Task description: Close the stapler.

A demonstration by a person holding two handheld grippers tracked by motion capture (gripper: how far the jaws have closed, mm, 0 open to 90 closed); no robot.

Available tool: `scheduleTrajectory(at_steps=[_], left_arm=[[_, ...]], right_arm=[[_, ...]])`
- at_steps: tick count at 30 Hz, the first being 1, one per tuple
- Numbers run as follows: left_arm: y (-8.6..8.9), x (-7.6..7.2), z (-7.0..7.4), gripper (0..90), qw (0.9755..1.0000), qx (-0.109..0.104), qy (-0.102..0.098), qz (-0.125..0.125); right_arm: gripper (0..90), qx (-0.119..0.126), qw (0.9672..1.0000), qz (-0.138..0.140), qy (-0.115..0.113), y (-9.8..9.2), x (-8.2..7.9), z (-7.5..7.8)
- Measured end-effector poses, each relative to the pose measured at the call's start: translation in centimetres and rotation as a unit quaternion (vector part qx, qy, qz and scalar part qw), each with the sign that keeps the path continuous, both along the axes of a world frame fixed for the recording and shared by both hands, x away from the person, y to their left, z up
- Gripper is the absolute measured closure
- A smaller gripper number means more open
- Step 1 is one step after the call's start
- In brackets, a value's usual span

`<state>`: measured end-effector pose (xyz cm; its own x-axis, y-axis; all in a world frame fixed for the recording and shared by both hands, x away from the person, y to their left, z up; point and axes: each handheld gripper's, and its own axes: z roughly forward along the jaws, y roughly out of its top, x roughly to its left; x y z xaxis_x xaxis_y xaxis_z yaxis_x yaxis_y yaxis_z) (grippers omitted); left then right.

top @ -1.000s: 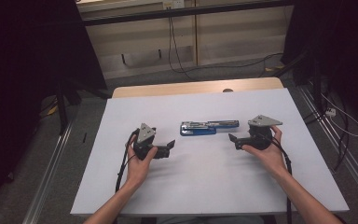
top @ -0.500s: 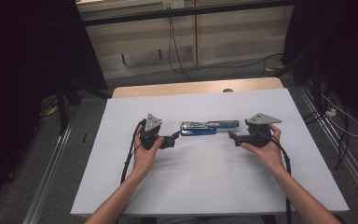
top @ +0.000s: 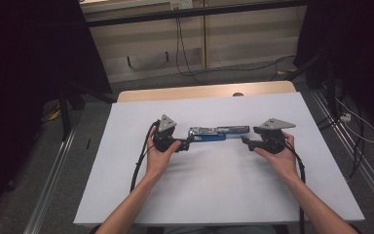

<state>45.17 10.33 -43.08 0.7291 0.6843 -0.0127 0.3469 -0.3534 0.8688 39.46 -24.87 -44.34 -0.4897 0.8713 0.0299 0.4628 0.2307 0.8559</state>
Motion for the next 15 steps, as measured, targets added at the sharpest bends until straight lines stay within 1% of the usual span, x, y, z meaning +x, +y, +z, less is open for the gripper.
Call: scheduleTrajectory(at_steps=[3, 5, 7, 8, 9, 10, 12, 15], left_arm=[[-0.05, 0.06, -0.25, 6.0, 0.9999, 0.011, 0.001, 0.008], [0.01, 0.22, -0.34, 6.0, 0.9998, 0.015, -0.001, 0.011], [0.01, 0.22, -0.38, 6.0, 0.9999, 0.006, 0.005, 0.012], [0.00, 0.21, -0.38, 6.0, 0.9999, 0.002, 0.008, 0.010], [-0.02, 0.19, -0.38, 5.8, 0.9999, 0.001, 0.009, 0.009], [-0.08, 0.15, -0.37, 5.6, 0.9999, 0.003, 0.012, 0.008], [-0.35, 0.11, -0.51, 5.1, 0.9999, 0.001, 0.013, 0.007], [-0.63, 0.05, -0.61, 5.0, 0.9999, 0.003, 0.009, 0.003]], right_arm=[[38.9, -0.010, 0.9999, -0.014, 0.005, 0.01, -0.04, -0.05], [45.0, -0.010, 0.9999, -0.011, 0.008, -0.07, -0.11, -0.06], [50.2, -0.008, 0.9999, -0.012, 0.008, -0.14, -0.17, -0.04], [54.2, -0.006, 0.9999, -0.010, 0.009, -0.18, -0.20, -0.02], [58.5, -0.007, 0.9999, -0.008, 0.010, -0.21, -0.22, -0.02], [60.5, -0.007, 0.9999, -0.007, 0.011, -0.23, -0.24, -0.03], [67.1, -0.001, 0.9999, -0.007, 0.015, -0.25, -0.25, -0.04], [77.0, 0.002, 0.9999, -0.004, 0.017, -0.13, -0.19, 0.05]])
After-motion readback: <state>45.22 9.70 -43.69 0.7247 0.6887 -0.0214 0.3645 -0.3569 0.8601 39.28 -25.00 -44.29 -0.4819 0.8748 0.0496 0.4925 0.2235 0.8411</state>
